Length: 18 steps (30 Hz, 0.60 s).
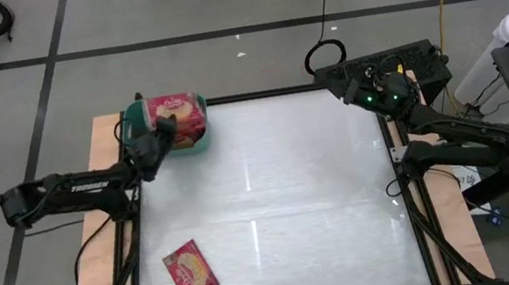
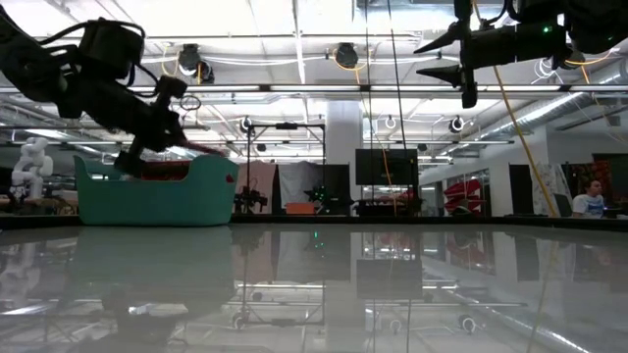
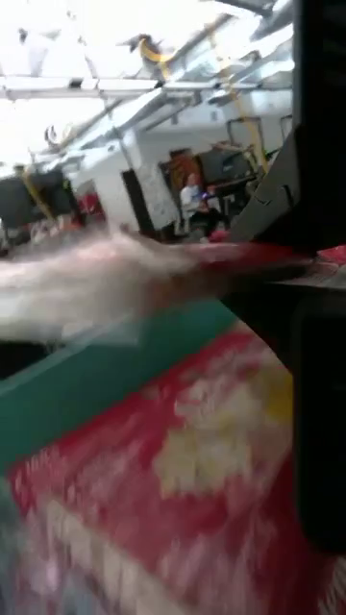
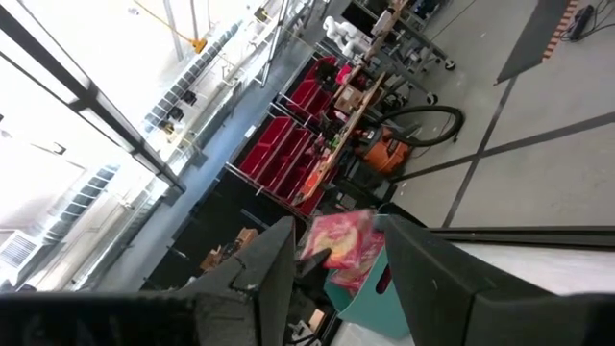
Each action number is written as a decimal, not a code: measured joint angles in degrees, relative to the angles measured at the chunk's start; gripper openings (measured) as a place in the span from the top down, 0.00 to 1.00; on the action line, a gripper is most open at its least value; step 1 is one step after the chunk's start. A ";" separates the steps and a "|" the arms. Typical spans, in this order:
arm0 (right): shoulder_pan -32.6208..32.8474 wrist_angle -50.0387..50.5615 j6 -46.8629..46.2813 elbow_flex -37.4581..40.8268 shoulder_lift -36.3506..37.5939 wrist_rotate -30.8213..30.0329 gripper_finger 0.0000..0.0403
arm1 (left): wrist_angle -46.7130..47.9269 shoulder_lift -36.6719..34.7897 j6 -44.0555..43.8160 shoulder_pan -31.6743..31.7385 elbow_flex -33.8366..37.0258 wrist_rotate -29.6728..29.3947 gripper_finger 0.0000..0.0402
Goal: Sort popcorn bags into baskets
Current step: Put the red popcorn bag into the green bin
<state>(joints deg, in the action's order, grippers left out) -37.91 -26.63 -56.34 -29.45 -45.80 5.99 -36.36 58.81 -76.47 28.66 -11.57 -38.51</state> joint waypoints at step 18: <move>0.00 -0.04 -1.06 0.00 0.00 -0.25 0.61 | -10.27 -0.42 -5.76 0.15 0.00 1.06 0.39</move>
<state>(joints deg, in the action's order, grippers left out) -37.91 -26.68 -57.40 -29.45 -45.80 5.74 -46.63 58.39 -82.24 28.81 -11.57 -37.45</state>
